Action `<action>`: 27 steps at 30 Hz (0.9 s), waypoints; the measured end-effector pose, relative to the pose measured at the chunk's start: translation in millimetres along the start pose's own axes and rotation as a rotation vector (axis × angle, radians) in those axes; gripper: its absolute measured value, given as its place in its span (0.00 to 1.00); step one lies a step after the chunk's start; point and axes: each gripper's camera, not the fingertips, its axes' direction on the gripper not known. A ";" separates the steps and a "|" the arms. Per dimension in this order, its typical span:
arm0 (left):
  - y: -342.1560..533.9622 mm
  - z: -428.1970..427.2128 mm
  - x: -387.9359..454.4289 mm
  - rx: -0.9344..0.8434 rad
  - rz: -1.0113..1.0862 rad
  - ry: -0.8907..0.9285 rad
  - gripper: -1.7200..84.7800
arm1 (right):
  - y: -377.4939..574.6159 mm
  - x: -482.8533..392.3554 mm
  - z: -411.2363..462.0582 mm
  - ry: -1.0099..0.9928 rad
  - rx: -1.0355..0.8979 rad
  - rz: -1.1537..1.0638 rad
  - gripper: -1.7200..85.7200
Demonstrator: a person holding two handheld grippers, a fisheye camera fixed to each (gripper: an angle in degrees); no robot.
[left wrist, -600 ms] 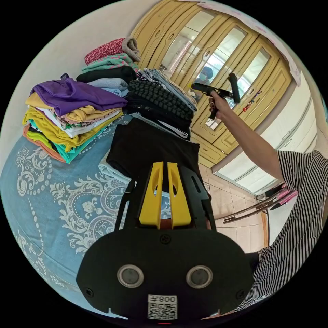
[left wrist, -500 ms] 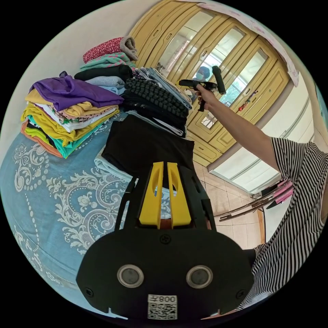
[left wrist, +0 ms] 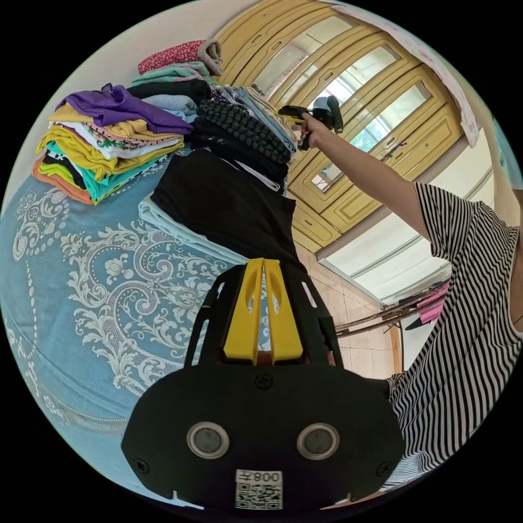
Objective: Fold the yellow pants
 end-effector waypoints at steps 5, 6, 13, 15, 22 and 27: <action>-12.5 -47.0 35.5 0.032 0.001 -0.002 0.02 | 20.3 36.3 -64.0 -0.311 0.111 0.093 0.05; -16.5 -59.7 45.9 0.042 0.003 0.000 0.02 | 25.0 39.2 -80.2 -0.375 0.133 0.101 0.04; -39.1 -146.4 121.1 0.146 0.021 -0.005 0.03 | 34.7 -2.4 -170.2 -0.676 0.245 -0.024 0.04; -43.1 -173.5 143.8 0.184 0.036 -0.027 0.03 | 35.3 -34.1 -200.1 -0.770 0.275 -0.095 0.04; -50.4 -313.4 238.6 0.431 0.061 -0.214 0.12 | 54.3 -133.7 -259.0 -1.067 0.258 -0.256 0.04; -30.1 -403.3 302.3 0.541 0.064 -0.317 0.16 | 115.7 -218.3 -257.8 -1.293 0.111 -0.289 0.04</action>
